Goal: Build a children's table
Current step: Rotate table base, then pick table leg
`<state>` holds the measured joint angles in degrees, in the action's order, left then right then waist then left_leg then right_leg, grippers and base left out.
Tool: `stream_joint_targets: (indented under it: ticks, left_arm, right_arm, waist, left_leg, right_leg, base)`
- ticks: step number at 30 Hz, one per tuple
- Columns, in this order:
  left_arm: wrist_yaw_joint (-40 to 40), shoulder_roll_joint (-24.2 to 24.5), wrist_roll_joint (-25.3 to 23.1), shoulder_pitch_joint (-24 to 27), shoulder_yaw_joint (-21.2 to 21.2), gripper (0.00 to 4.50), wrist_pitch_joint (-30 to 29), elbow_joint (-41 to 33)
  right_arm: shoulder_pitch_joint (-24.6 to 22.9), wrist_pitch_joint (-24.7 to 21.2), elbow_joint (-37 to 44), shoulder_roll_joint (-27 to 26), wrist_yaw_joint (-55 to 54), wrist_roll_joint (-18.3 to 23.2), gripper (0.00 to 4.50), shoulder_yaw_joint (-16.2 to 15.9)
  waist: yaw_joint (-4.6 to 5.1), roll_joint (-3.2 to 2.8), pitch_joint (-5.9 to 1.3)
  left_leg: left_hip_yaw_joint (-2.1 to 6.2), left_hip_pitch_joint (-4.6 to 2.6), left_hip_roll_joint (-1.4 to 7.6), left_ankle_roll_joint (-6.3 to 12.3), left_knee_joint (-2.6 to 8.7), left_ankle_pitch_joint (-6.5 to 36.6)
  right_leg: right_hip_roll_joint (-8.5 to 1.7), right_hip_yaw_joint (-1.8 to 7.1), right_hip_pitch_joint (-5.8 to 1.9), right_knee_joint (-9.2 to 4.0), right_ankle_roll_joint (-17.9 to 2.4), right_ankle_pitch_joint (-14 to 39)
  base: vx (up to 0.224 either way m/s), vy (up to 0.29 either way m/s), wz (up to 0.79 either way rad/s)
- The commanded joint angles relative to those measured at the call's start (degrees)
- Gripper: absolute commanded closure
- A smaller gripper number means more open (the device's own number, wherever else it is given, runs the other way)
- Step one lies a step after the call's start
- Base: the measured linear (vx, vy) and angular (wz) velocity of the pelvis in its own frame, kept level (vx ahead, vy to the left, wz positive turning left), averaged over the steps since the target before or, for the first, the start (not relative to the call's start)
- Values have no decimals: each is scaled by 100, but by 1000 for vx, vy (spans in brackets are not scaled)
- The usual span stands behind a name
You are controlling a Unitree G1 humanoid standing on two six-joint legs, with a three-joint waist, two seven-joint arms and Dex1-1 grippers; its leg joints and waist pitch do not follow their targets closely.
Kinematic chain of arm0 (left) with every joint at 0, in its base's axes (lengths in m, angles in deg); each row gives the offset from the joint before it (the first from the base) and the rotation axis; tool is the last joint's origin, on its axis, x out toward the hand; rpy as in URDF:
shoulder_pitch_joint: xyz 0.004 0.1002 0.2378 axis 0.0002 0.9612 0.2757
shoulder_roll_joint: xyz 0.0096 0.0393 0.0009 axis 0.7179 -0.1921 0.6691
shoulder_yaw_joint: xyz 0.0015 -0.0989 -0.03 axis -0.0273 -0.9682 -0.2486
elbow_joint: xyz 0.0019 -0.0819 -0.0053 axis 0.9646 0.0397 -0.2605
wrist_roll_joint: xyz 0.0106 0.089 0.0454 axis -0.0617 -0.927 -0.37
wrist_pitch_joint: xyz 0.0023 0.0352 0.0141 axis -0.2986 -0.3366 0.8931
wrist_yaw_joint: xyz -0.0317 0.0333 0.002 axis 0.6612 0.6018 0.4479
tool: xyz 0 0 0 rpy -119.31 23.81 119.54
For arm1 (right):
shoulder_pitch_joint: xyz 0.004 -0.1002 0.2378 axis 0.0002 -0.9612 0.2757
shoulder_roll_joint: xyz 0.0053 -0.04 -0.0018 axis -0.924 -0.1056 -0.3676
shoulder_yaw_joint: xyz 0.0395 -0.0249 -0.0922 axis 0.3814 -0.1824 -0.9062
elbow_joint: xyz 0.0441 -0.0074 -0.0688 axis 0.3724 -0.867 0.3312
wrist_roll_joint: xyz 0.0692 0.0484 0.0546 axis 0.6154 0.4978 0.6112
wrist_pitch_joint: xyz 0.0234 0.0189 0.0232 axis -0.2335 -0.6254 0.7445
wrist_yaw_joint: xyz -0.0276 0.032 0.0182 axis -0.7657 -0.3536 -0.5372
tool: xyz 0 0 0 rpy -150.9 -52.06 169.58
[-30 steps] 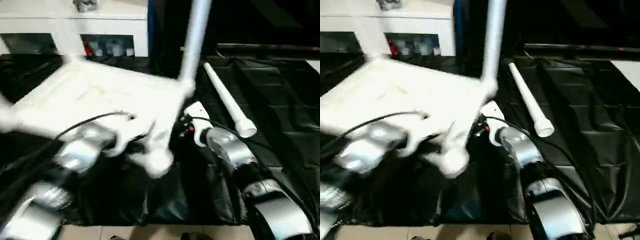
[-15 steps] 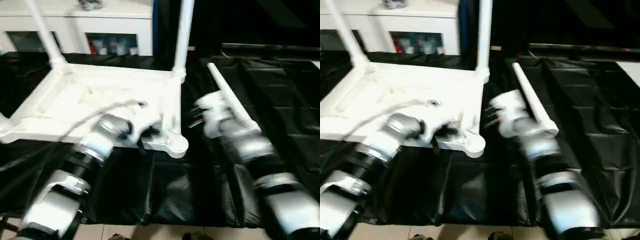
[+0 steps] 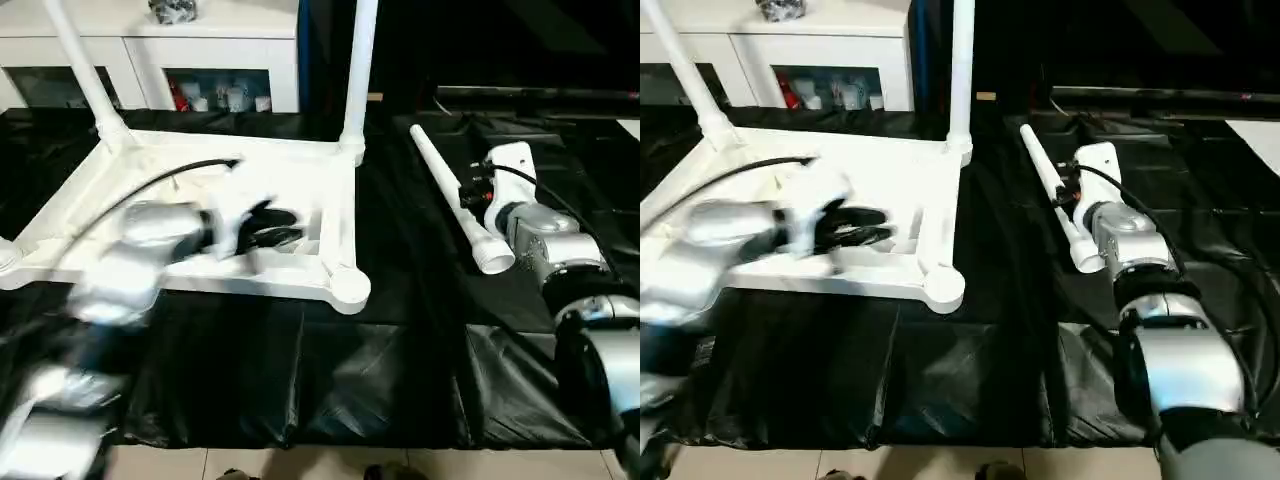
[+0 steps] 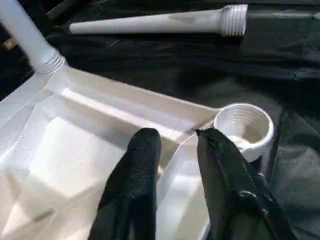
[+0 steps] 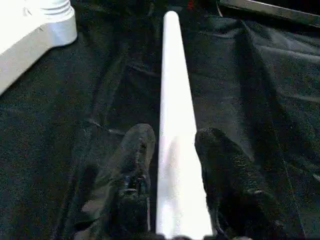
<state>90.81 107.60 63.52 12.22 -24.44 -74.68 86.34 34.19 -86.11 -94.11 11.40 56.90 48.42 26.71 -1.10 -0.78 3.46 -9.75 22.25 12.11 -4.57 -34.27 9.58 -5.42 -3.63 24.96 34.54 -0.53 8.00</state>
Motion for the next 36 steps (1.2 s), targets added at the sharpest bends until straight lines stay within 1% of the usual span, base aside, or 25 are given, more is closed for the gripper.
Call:
stream_joint_targets:
  ticks: [1,2,4,5,7,8,10,11,13,14,15,17,21,22,23,24,25,26,27,28,29,30,32,34,36]
  left_arm:
    - [137,99,153,38,-106,271,-174,-340]
    - [278,386,344,236,-205,271,-531,-848]
    - [336,534,433,340,-256,252,-685,-1085]
    - [365,646,484,406,-293,244,-841,-1247]
    - [412,802,574,518,-382,226,-1019,-1458]
    - [456,955,645,612,-454,226,-1194,-1631]
    - [491,1053,703,673,-510,201,-1310,-1741]
    - [496,1064,708,680,-516,190,-1319,-1751]
    - [639,1372,838,865,-708,180,-1588,-2022]
    - [639,1372,838,865,-708,173,-1588,-2022]
    - [659,1441,875,919,-772,167,-1656,-2087]
    - [641,1492,921,945,-880,159,-1693,-2120]
    - [531,1507,1057,925,-988,121,-1822,-2144]
    - [486,1478,1079,869,-1002,115,-1853,-2111]
    - [486,1478,1079,869,-1002,95,-1853,-2111]
    - [461,1479,1106,846,-1022,95,-1894,-2116]
    - [453,1484,1111,818,-1008,84,-1908,-2111]
    - [452,1500,1132,803,-997,84,-1939,-2121]
    - [453,1517,1156,796,-989,84,-1971,-2134]
    - [463,1549,1198,794,-991,84,-2021,-2156]
    - [473,1591,1193,796,-979,84,-2011,-2162]
    - [497,1649,1215,816,-986,84,-2040,-2193]
    - [505,1682,1219,830,-981,84,-2070,-2216]
    - [543,1746,1247,853,-1007,84,-2129,-2254]
    - [553,1805,1265,861,-1004,84,-2141,-2273]
  right_arm:
    - [121,-35,-85,38,-75,-55,252,102]
    - [218,8,-279,40,-197,-66,252,153]
    - [264,33,-374,39,-282,-63,224,168]
    - [291,54,-436,31,-314,-19,215,215]
    - [314,61,-495,17,-366,-4,201,227]
    - [322,81,-546,13,-434,-9,201,231]
    - [321,94,-570,9,-475,-21,171,242]
    - [320,93,-572,10,-481,-23,164,242]
    - [278,61,-616,27,-611,-90,153,252]
    - [278,61,-616,27,-611,-90,139,252]
    - [270,50,-626,25,-622,-109,129,256]
    - [243,77,-634,68,-744,-165,124,244]
    - [226,108,-666,129,-902,-204,82,242]
    - [201,90,-679,175,-949,-186,81,277]
    - [201,90,-679,175,-949,-186,81,277]
    - [189,79,-693,201,-985,-182,81,307]
    - [175,59,-707,227,-1001,-178,81,327]
    - [162,35,-721,248,-1006,-179,81,336]
    - [150,12,-734,264,-1007,-183,81,340]
    - [142,-18,-747,276,-1003,-189,81,338]
    - [128,-58,-759,288,-1010,-190,81,339]
    - [114,-102,-772,294,-1022,-203,81,343]
    - [97,-135,-782,302,-1038,-214,81,347]
    - [57,-196,-799,302,-930,-183,81,385]
    - [34,-254,-809,287,-776,-127,81,442]
  waist:
    - [-90,52,-443]
    - [-132,28,-448]
    - [-174,21,-439]
    - [-197,16,-419]
    - [-252,13,-413]
    - [-298,-29,-409]
    - [-320,-18,-374]
    - [-340,-24,-380]
    - [-381,-39,-341]
    - [-392,-42,-323]
    - [-394,-41,-309]
    - [-405,-80,-276]
    - [-404,-67,-269]
    - [-406,-145,-257]
    - [-394,-104,-263]
    - [-400,-105,-262]
    - [-402,-131,-257]
    - [-399,-121,-256]
    - [-404,-152,-253]
    - [-398,-133,-249]
    - [-410,-165,-234]
    - [-398,-171,-224]
    - [-396,-146,-228]
    - [-410,-201,-198]
    - [-420,-187,-195]
  left_leg:
    - [-61,-49,-3,115,349,1352]
    - [-69,-87,1,71,336,1450]
    - [-59,-81,5,5,350,1546]
    - [-79,-107,1,-19,340,1683]
    - [-67,-104,-9,-67,349,1786]
    - [-61,-126,-8,-109,354,1860]
    - [-62,-119,-12,-137,368,1996]
    - [-60,-136,-9,-160,366,2029]
    - [-45,-121,-15,-203,390,2147]
    - [-44,-127,-18,-217,394,2216]
    - [-41,-132,-24,-217,397,2262]
    - [-26,-140,-30,-253,405,2386]
    - [-18,-127,-48,-240,409,2398]
    - [-13,-132,-48,-262,413,2438]
    - [-13,-122,-54,-257,410,2414]
    - [-14,-122,-56,-249,409,2400]
    - [-11,-112,-61,-244,405,2374]
    - [-15,-115,-60,-233,405,2367]
    - [-12,-114,-61,-236,405,2359]
    - [-16,-105,-63,-224,404,2339]
    - [-12,-94,-61,-216,409,2326]
    - [-6,-72,-65,-211,412,2307]
    - [-12,-72,-63,-186,409,2233]
    - [-23,-81,-67,-157,403,2209]
    - [-29,-64,-63,-105,399,2070]
  right_leg:
    - [-152,108,-392,-307,-1361,1544]
    - [-151,118,-361,-297,-1353,1585]
    - [-155,118,-354,-280,-1351,1604]
    - [-140,129,-317,-299,-1316,1691]
    - [-143,122,-329,-302,-1240,1870]
    - [-145,120,-304,-308,-1218,1925]
    - [-126,118,-283,-327,-1171,2022]
    - [-134,121,-277,-323,-1153,2061]
    - [-125,122,-271,-329,-1065,2179]
    - [-123,124,-256,-336,-1038,2242]
    - [-118,121,-247,-351,-1018,2312]
    - [-123,120,-234,-370,-961,2462]
    - [-120,117,-243,-376,-900,2557]
    - [-123,119,-231,-382,-901,2559]
    - [-114,112,-248,-379,-904,2498]
    - [-114,115,-247,-378,-907,2481]
    - [-120,115,-250,-366,-925,2461]
    - [-112,112,-250,-378,-925,2447]
    - [-114,113,-251,-369,-937,2411]
    - [-108,111,-256,-366,-961,2371]
    - [-111,112,-252,-359,-992,2335]
    - [-115,107,-272,-351,-1008,2300]
    - [-114,111,-279,-347,-1036,2242]
    - [-112,119,-257,-348,-1091,2198]
    - [-110,120,-275,-332,-1165,2070]
  base:
    - [0,0,0]
    - [0,0,0]
    - [0,0,0]
    - [0,0,0]
    - [0,0,0]
    - [0,0,0]
    - [0,0,0]
    - [0,0,0]
    - [0,0,0]
    - [0,0,0]
    - [0,0,0]
    - [0,0,0]
    - [0,0,0]
    - [0,0,0]
    - [0,0,0]
    - [0,0,0]
    - [0,0,0]
    - [0,0,0]
    - [0,0,0]
    - [0,0,0]
    - [0,0,0]
    - [0,0,0]
    - [0,0,0]
    - [0,0,0]
    - [0,0,0]
